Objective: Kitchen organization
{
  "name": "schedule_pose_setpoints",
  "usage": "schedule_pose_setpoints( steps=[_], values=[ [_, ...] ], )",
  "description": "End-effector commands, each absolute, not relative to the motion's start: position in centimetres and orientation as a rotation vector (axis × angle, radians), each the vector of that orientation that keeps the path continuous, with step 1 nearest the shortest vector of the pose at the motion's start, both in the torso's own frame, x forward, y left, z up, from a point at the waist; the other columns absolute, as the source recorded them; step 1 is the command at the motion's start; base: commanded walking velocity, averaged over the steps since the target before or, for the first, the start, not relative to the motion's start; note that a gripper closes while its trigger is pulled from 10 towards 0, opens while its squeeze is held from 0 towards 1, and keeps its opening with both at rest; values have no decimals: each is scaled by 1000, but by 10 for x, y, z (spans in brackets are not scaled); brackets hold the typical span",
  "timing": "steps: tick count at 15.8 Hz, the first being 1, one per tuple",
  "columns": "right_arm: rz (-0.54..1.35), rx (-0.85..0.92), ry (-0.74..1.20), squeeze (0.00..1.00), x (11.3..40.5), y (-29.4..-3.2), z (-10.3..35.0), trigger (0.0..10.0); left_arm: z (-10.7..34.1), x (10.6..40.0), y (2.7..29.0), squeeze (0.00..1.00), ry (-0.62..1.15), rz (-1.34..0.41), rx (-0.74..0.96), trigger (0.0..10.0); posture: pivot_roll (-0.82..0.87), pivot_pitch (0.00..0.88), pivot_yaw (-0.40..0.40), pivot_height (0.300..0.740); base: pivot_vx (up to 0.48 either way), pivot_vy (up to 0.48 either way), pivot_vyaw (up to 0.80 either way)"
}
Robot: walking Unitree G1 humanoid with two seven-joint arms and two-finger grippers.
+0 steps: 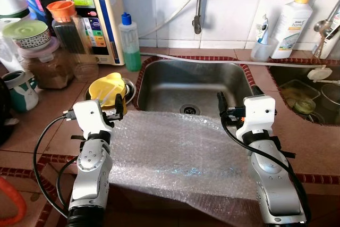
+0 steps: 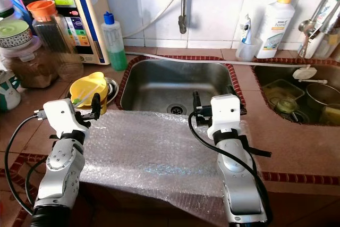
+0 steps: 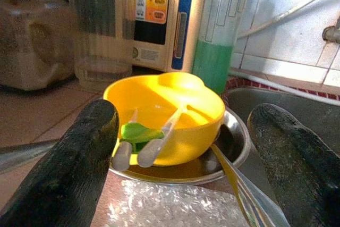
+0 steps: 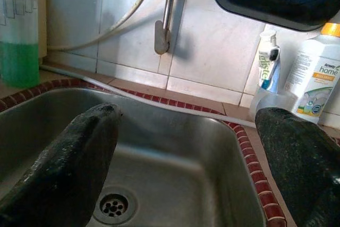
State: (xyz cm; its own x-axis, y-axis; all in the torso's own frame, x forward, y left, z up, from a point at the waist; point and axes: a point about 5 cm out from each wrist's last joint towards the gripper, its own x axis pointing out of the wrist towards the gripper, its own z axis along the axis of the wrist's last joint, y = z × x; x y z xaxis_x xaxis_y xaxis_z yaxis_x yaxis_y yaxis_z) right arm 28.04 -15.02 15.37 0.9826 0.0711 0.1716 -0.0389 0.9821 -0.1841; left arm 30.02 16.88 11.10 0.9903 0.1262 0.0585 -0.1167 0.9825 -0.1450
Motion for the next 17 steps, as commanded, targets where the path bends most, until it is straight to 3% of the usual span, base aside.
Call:
schedule_pose_setpoints(
  steps=[1, 2, 7, 11, 17],
  values=[
    [54, -177, -187, 0, 280, -150, 158, 10000, 110, 302, 170, 0, -56, 127, -158, 3686, -58, 0, 38, 740, 0, 0, 0],
    [54, -178, -186, 0, 281, -151, 158, 10000, 110, 301, 170, 0, -54, 124, -164, 0, -58, 0, 37, 740, 0, 0, 0],
    [78, -159, -182, 0, 280, -149, 157, 10000, 108, 302, 167, 0, -44, 122, -203, 0, -63, 0, 38, 740, 0, 0, 0],
    [379, -51, -175, 0, 269, -125, 158, 10000, 107, 303, 166, 0, -40, 116, -207, 0, -70, 0, 39, 740, 0, 0, 0],
    [501, -20, -133, 0, 262, -121, 154, 10000, 107, 303, 166, 0, -42, 113, -205, 0, -67, 0, 36, 740, 0, 0, 0]
  ],
)
